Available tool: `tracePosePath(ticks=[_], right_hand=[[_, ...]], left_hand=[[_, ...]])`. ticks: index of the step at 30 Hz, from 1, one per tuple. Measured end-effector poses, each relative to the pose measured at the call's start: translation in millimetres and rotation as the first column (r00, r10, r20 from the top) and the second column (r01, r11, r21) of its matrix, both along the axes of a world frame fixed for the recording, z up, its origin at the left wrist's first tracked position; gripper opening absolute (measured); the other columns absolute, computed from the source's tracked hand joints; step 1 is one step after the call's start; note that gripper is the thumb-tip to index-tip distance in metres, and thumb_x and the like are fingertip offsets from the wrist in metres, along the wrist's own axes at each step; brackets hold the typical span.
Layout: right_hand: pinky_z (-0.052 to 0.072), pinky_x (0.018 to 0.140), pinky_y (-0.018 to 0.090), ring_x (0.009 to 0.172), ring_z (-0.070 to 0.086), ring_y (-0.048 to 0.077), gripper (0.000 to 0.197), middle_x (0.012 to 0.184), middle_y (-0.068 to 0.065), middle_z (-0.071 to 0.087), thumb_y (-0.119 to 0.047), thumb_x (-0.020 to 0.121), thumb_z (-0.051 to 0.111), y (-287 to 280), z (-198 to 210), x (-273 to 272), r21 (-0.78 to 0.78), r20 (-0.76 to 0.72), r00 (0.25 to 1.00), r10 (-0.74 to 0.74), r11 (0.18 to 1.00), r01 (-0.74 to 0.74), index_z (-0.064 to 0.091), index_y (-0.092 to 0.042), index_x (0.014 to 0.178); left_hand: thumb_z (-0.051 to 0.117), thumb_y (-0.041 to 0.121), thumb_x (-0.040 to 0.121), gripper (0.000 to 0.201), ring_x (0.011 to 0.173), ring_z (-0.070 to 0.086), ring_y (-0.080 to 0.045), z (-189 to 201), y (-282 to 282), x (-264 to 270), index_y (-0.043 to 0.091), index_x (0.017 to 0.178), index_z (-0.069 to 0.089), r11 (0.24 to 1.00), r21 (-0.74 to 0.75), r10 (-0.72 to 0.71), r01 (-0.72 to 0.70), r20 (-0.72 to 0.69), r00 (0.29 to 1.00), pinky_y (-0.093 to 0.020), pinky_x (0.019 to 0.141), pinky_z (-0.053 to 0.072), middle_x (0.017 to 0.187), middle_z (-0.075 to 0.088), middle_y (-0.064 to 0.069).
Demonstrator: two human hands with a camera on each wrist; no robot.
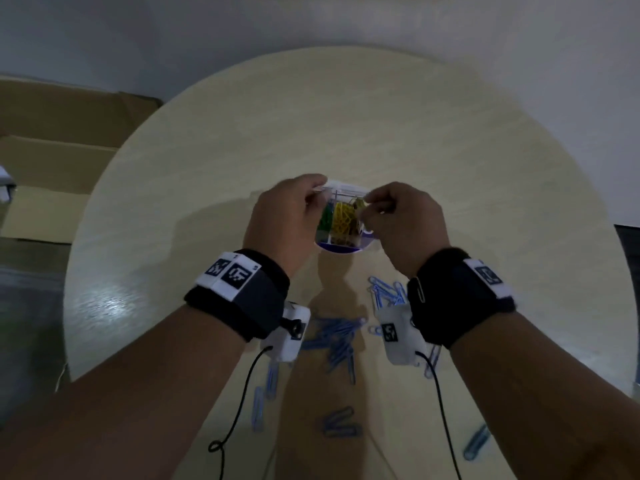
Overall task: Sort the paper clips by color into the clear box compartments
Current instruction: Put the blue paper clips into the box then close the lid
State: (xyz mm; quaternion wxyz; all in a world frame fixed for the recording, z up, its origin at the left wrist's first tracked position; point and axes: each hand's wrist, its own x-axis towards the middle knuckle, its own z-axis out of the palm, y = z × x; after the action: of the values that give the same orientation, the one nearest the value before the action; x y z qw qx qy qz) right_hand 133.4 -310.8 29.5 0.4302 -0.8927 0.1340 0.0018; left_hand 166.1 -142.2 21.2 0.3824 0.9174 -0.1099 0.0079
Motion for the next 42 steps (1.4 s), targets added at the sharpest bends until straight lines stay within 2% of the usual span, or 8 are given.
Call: tracePosePath(ticks=[5,11,15,24,30,33,36,42], right_hand=[[0.036,0.061,0.001,0.071,0.059,-0.002,0.020,0.088,-0.010,0.068,-0.029,0.083,0.069,-26,8,-36,-0.115,0.056,0.997,-0.055,0.991,0.061,0.070,-0.025,0.103],[0.053,0.081,0.041,0.080,0.061,0.025,0.050,0.104,0.006,0.051,-0.041,0.069,0.075,-80,-22,-223,-0.337,-0.270,0.944,-0.192,0.937,0.094,0.057,-0.027,0.113],[0.050,0.090,0.046,0.100,0.047,0.026,0.061,0.109,0.013,0.048,-0.022,0.065,0.083,-63,-37,-268,-0.328,-0.360,0.907,-0.220,0.940,0.097,0.054,-0.017,0.119],[0.050,0.082,0.036,0.088,0.061,0.037,0.031,0.104,0.016,0.056,-0.004,0.077,0.063,15,-55,-190,-0.255,-0.173,0.983,0.061,0.961,-0.105,0.066,-0.008,0.107],[0.038,0.067,0.006,0.078,0.063,0.009,0.022,0.093,-0.001,0.072,-0.013,0.082,0.066,-13,-33,-138,-0.099,-0.090,0.996,-0.018,0.995,0.009,0.071,-0.021,0.102],[0.046,0.079,0.024,0.083,0.065,0.025,0.029,0.104,0.007,0.067,-0.020,0.083,0.067,-60,-37,-117,-0.246,-0.051,0.995,-0.084,0.967,0.069,0.066,-0.019,0.112],[0.046,0.095,0.041,0.096,0.061,0.040,0.043,0.117,0.019,0.055,-0.031,0.080,0.068,-79,-53,-89,-0.341,-0.170,0.980,-0.102,0.939,0.039,0.062,-0.016,0.120],[0.050,0.088,0.042,0.090,0.059,0.040,0.037,0.106,0.018,0.054,-0.019,0.078,0.064,-49,-66,-76,-0.276,-0.178,0.972,0.153,0.940,-0.198,0.064,-0.012,0.115]], left_hand=[[0.058,0.034,0.094,0.018,0.079,0.060,-0.020,-3,60,-43,0.023,0.103,0.068,0.980,0.198,-0.029,0.030,-0.007,1.000,-0.031,0.075,0.048,0.093,0.061,0.000],[0.060,0.038,0.089,0.033,0.077,0.063,-0.031,-19,142,-142,0.029,0.121,0.060,0.896,0.444,0.087,0.022,-0.225,0.970,-0.038,0.070,0.051,0.104,0.048,-0.005],[0.064,0.035,0.088,0.050,0.085,0.061,-0.030,-32,142,-176,0.027,0.135,0.053,0.917,0.396,0.095,0.034,-0.303,0.948,-0.038,0.077,0.052,0.106,0.042,-0.004],[0.068,0.008,0.081,0.045,0.100,0.061,-0.031,-45,75,-187,0.009,0.125,0.060,0.973,0.229,0.059,0.009,-0.286,0.956,-0.034,0.092,0.046,0.111,0.057,-0.011],[0.070,0.017,0.084,0.039,0.078,0.062,-0.008,-29,77,-171,0.023,0.122,0.061,0.993,0.032,0.114,-0.110,-0.226,0.967,-0.030,0.081,0.052,0.108,0.054,0.003],[0.075,0.029,0.079,0.020,0.074,0.057,-0.008,-24,87,-186,0.027,0.096,0.065,0.980,0.195,0.076,-0.044,-0.157,0.985,-0.030,0.074,0.050,0.093,0.052,0.008],[0.075,0.038,0.078,0.025,0.087,0.058,-0.012,-35,79,-197,0.026,0.096,0.063,0.964,0.251,-0.033,0.088,-0.215,0.976,-0.032,0.079,0.049,0.094,0.052,0.009],[0.073,0.031,0.078,0.026,0.091,0.055,-0.029,-47,63,-167,0.026,0.101,0.060,0.901,0.420,-0.027,0.112,-0.203,0.979,-0.045,0.081,0.049,0.099,0.056,0.001]])
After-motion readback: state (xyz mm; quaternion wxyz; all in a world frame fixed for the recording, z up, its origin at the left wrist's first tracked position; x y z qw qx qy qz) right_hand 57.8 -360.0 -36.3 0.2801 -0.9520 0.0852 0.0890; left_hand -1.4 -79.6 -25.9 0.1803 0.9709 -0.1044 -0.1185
